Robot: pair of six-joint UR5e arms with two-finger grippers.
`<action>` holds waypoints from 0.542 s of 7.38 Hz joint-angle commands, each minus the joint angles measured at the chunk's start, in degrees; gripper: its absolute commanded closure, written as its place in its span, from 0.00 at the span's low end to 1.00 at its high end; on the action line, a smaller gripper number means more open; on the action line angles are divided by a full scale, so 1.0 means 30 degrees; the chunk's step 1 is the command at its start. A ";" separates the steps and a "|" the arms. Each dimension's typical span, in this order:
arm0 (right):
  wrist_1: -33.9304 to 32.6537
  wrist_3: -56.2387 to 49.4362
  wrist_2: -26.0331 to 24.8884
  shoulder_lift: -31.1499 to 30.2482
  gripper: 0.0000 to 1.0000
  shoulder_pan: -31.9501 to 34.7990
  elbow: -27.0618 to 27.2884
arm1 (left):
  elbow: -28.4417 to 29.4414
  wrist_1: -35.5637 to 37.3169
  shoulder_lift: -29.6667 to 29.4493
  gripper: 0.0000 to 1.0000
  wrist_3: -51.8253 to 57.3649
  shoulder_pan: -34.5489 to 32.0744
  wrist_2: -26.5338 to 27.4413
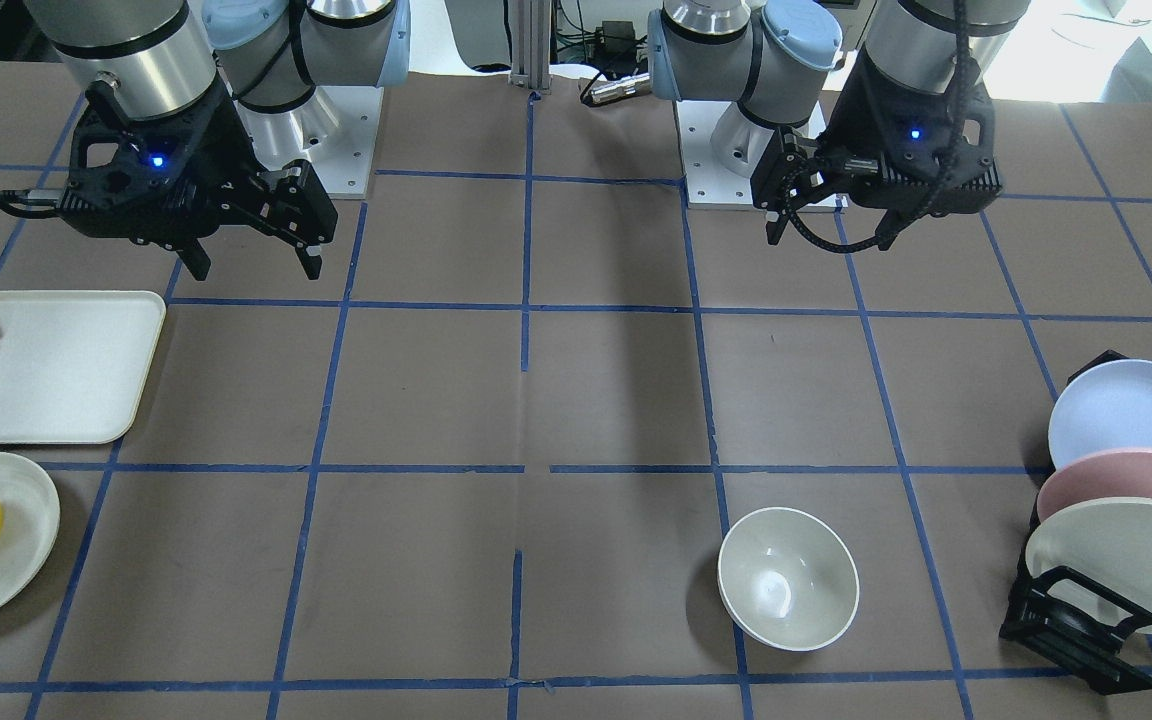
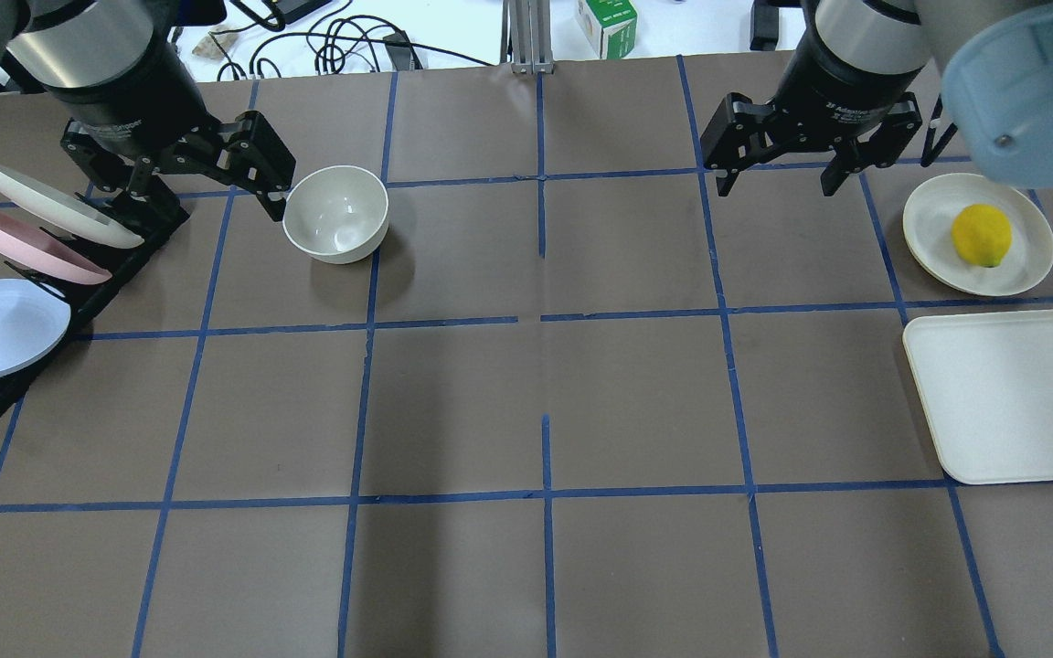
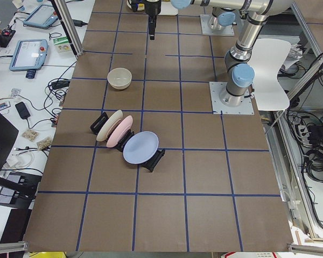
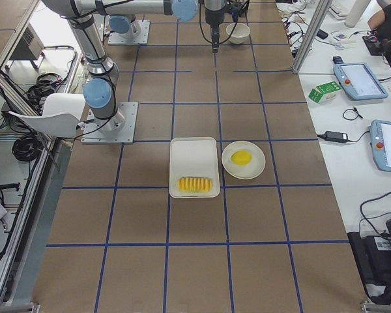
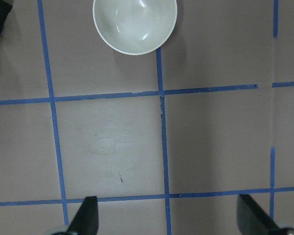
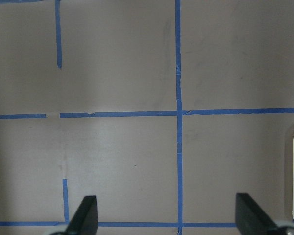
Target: Place bowl and put lemon in it
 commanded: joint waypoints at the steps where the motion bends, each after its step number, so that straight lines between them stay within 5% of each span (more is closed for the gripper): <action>1: 0.0000 -0.0045 -0.0039 -0.0002 0.00 -0.0005 -0.0011 | 0.0004 0.0001 0.0014 0.00 0.0143 0.0052 0.0059; 3: 0.0000 -0.0161 -0.0184 0.0027 0.00 -0.0005 -0.0011 | 0.0003 0.0901 -0.0739 0.00 0.0552 0.0663 0.0118; 4: 0.0000 -0.0191 -0.0157 0.0027 0.00 -0.0034 -0.0011 | -0.0024 0.3462 -0.2778 0.00 0.1773 0.1712 -0.0172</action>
